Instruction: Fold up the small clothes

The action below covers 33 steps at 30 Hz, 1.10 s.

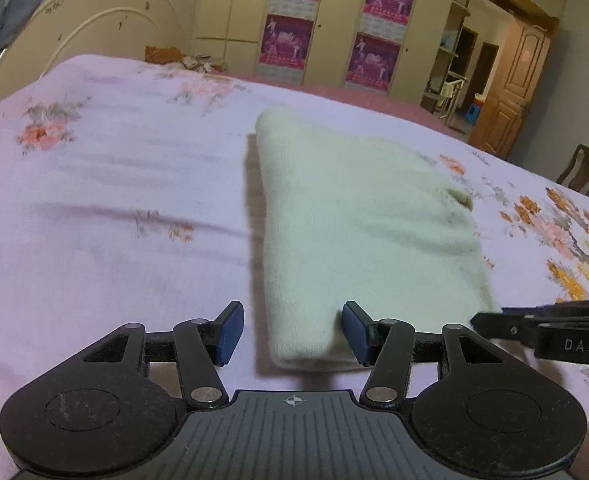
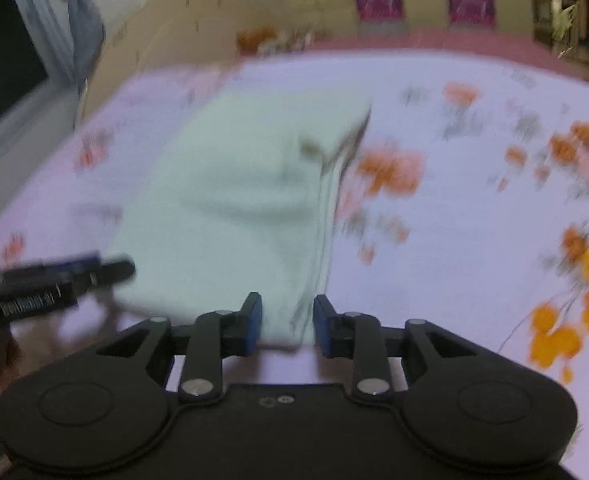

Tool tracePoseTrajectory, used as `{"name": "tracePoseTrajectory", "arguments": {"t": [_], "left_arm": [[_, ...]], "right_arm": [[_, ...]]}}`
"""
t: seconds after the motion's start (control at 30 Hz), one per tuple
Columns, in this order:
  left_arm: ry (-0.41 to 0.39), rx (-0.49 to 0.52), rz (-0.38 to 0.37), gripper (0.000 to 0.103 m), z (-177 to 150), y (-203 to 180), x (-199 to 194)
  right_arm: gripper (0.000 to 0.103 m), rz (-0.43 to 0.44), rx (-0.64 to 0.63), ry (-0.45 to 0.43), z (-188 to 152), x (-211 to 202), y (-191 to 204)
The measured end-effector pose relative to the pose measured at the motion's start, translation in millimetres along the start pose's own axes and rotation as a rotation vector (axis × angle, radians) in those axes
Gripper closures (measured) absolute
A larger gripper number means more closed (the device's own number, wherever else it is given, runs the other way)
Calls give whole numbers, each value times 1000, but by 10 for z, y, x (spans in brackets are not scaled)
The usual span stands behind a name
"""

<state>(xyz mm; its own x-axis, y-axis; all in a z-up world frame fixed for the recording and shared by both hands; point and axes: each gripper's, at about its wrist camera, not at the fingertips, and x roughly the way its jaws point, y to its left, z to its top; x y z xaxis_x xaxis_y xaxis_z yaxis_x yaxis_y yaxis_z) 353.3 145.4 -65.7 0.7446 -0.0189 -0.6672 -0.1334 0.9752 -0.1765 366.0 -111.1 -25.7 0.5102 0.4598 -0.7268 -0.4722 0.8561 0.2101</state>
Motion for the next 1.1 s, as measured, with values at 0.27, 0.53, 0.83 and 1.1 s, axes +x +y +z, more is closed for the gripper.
{"name": "tracePoseTrajectory", "arguments": {"t": [0.27, 0.53, 0.83, 1.1], "left_arm": [[-9, 25, 37, 40, -79, -55, 25], [10, 35, 102, 10, -49, -57, 52], [23, 34, 106, 0, -48, 7, 115], [43, 30, 141, 0, 12, -9, -66]], "right_arm": [[81, -75, -45, -22, -16, 3, -32], [58, -155, -50, 14, 36, 24, -15], [17, -230, 10, 18, 20, 55, -146], [7, -264, 22, 8, 1, -38, -109]]}}
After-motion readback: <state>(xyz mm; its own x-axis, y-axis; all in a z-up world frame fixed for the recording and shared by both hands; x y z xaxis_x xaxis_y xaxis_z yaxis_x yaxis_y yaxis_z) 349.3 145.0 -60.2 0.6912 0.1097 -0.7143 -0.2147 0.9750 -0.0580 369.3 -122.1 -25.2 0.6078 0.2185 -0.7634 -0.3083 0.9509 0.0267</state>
